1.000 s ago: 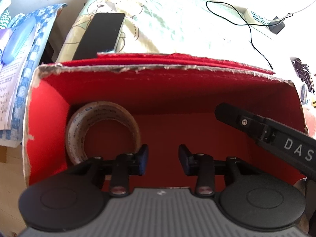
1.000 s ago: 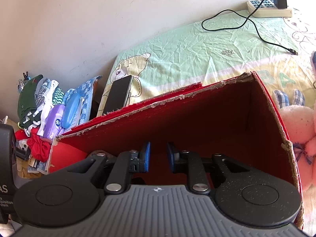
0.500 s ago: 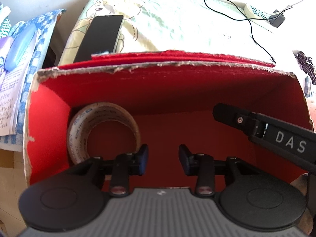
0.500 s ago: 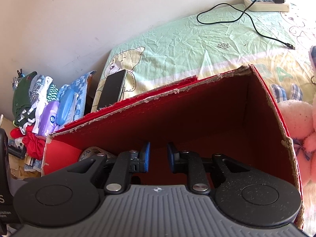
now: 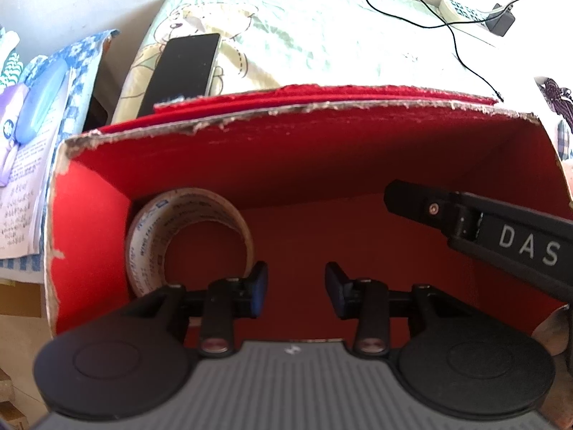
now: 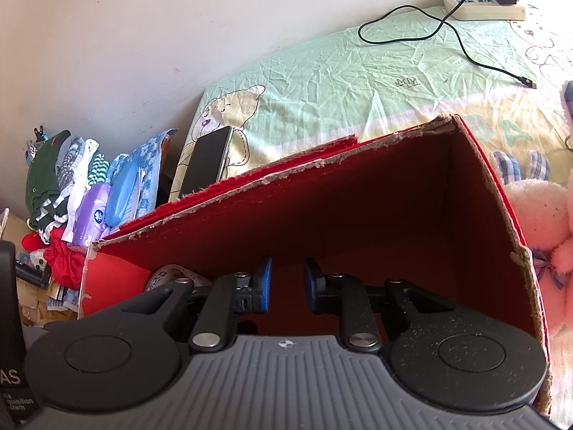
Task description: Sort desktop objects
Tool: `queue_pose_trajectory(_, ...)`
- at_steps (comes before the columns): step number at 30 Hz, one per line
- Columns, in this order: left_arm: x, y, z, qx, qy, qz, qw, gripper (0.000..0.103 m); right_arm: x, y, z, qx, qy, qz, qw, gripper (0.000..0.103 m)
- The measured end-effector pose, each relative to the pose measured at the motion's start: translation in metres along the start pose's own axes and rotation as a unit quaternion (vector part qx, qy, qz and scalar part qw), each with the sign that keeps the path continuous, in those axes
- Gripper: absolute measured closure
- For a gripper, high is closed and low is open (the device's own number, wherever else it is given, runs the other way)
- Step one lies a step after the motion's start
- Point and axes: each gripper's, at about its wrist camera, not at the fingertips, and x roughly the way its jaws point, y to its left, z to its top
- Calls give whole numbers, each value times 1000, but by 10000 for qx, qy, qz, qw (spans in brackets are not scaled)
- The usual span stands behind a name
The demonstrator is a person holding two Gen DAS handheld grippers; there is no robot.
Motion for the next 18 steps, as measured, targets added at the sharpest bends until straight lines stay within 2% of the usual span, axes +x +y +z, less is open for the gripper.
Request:
queue_pose_trajectory(7,1,-9,0,218,-8,252,9994,59,3,-1,1,34,109,53,9999,80)
queue_pose_trajectory(10,-1,-10,1,296,-30,185,9994,56,-1,2,2,-91,26,119,9999,80)
queue_pose_trajectory(12,-11,-11,-1,402,-233,-14,9989,51,-7,4,2,-188,-48,116,9997,80)
queue_pose_trajectory(13,-18,-13,-3,488,-423,-35,9979,45,-13,5,1,-244,-119,157,9995,80)
queue_pose_trajectory(16,-41,-19,-11,561,-847,66,9948,39,-36,3,-2,-272,-360,495,9978,80)
queue_pose_trajectory(18,-56,-22,-16,507,-996,44,9937,38,-52,1,-2,-223,-490,671,9963,80)
